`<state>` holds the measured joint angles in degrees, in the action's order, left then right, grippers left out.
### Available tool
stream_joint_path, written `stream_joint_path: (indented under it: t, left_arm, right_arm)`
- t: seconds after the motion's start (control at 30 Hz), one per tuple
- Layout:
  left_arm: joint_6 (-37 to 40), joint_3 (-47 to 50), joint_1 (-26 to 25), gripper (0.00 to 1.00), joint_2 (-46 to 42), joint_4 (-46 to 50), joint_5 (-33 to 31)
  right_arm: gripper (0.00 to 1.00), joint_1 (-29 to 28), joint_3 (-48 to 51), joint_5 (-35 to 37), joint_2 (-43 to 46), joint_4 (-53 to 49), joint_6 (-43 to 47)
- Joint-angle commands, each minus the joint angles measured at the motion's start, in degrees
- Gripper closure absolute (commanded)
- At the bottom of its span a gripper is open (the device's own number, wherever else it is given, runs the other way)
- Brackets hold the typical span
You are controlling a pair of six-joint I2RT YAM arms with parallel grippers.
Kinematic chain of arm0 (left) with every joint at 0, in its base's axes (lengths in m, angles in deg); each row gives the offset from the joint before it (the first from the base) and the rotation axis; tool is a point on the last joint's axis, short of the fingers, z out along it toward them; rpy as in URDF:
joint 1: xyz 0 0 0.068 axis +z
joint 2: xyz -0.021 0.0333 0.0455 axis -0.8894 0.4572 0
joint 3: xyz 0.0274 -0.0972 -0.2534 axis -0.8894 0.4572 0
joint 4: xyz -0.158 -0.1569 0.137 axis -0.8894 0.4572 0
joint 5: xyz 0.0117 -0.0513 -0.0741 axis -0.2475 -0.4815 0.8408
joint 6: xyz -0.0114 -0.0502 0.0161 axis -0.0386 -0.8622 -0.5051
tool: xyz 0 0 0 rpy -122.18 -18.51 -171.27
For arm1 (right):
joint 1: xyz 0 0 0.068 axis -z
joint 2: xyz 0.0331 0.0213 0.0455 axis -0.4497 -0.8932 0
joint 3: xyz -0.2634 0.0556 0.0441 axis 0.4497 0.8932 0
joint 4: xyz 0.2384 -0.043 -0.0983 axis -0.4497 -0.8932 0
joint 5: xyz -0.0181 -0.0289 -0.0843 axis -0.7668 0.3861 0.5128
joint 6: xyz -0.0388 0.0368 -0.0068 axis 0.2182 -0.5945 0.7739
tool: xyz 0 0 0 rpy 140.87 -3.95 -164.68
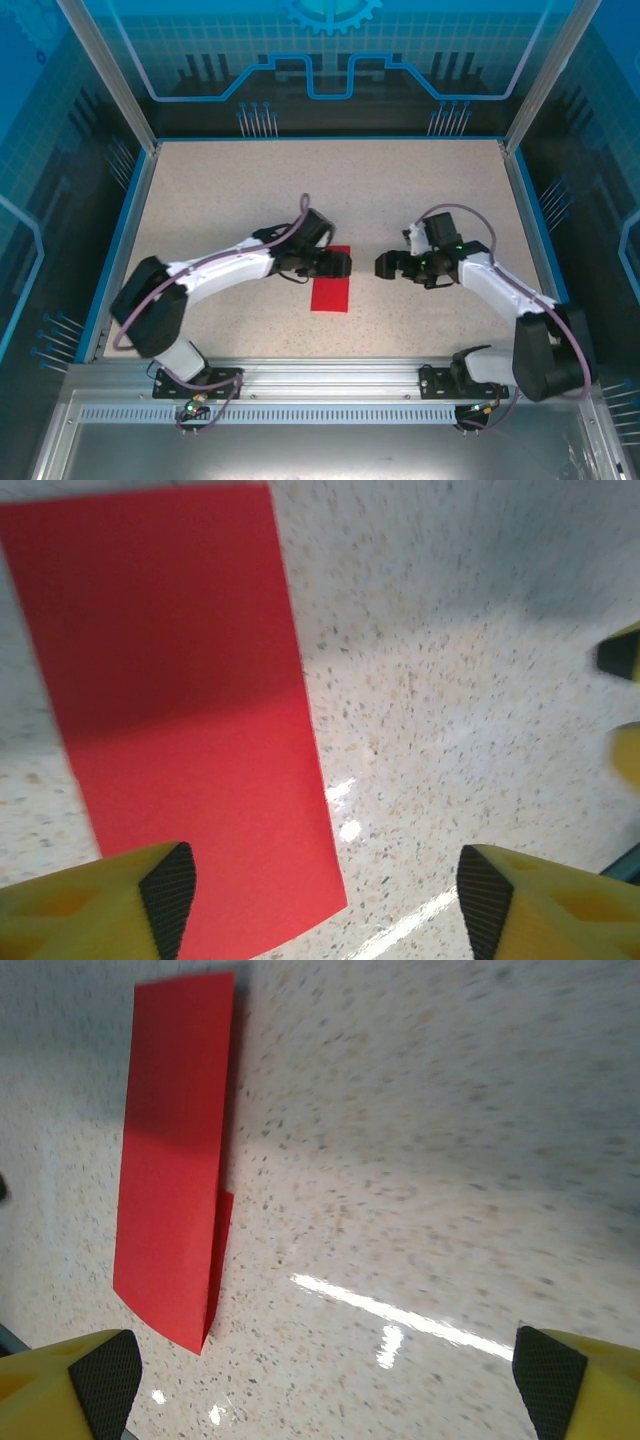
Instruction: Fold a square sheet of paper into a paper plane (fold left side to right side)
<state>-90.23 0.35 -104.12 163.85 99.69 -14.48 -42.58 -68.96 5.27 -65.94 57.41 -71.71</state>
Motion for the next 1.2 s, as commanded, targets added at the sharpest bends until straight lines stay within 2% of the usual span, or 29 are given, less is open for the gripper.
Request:
stream_joint_path:
  t: [0.0,0.13,0.33,0.47,0.67,0.93,1.17]
  left_arm:
    - [-3.8,9.2,3.6,0.20,-5.4,-11.1,3.6]
    - [-5.9,15.4,6.9,0.18,-8.4,-14.7,5.5]
    - [-9.5,19.5,9.5,0.19,-5.4,-20.5,9.9]
    - [-10.4,19.5,9.5,0.20,-2.1,-22.4,11.4]
    - [-10.6,19.3,9.5,0.21,0.0,-22.7,11.5]
    - [-10.9,18.6,9.6,0.25,2.5,-22.9,12.8]
    - [-12.1,18.1,9.5,0.38,5.8,-25.8,16.2]
  right_arm:
    - [0.01,-5.7,-6.1,0.7,-6.9,5.0,-1.5]
    - [0.03,-9.9,-14.5,0.5,-17.2,6.8,-1.4]
    - [0.23,-12.8,-24.3,0.6,-28.1,7.4,-1.2]
    - [0.28,-13.2,-28.7,0.2,-32.9,6.6,-1.3]
    - [0.31,-14.0,-31.9,0.7,-37.3,4.4,0.0]
    - [0.39,-14.0,-31.3,3.8,-39.4,2.8,0.9]
    - [0.41,-14.0,-30.0,3.9,-39.3,3.3,1.6]
